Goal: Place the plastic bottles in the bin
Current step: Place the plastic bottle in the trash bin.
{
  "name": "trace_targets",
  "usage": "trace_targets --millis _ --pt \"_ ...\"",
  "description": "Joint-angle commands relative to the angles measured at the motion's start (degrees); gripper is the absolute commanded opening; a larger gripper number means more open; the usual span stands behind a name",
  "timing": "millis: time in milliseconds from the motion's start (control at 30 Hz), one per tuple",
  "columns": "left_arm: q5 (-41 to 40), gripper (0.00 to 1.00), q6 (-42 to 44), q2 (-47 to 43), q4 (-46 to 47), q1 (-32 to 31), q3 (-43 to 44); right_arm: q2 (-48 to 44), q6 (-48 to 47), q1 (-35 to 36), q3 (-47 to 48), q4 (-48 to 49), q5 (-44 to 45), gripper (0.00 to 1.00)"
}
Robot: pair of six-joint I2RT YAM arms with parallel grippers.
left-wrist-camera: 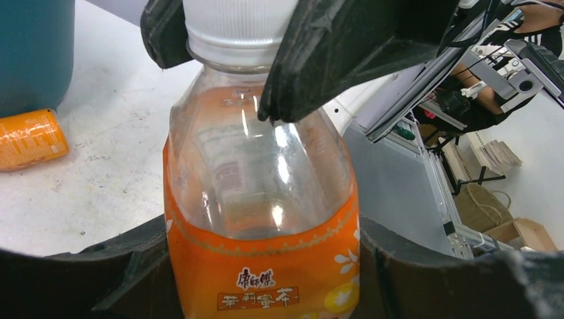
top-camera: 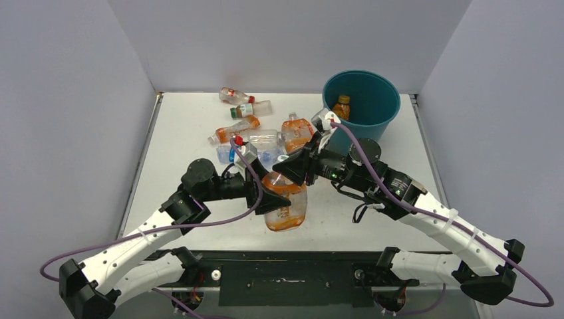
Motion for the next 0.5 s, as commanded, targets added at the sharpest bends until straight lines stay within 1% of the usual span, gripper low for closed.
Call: trace_targets --millis 0,33,67,100,167,267,367,467 --pt "-0.91 0.63 1.36 -1.49 2.83 0.27 3.24 0.13 -0.43 0.12 2.32 -0.16 0.87 0.1" --pt "-1.81 0.81 1.53 -2.0 2.77 0.28 3.0 -0.14 -0.28 0.12 2.32 -0.18 1.8 0.06" --pt "-3.62 1.0 1.83 -2.8 2.63 0.28 2.74 -0.49 -0.31 0.09 2.39 -0.18 2.86 0.05" --pt "-5.51 0.97 2.48 -3.79 2.28 0.29 2.29 -0.93 -0.65 0.11 2.71 -0.29 4.13 0.05" --pt "-10.89 0.96 4.44 -6.7 0.63 0.28 1.4 -1.72 -1.56 0.11 4.16 -1.22 8.35 0.05" --pt "-21.83 0.96 11.8 -12.02 -3.88 0.28 1.22 -1.97 -4.57 0.04 8.39 -3.74 19.08 0.05" --pt "-37.73 0.96 19.2 -16.26 -8.45 0.28 2.36 -0.25 -8.45 -0.14 14.12 -6.11 33.8 0.05" --pt "-55.74 0.96 23.81 -16.52 -14.13 0.34 4.74 2.49 -11.72 -1.35 19.06 -6.21 44.61 0.05"
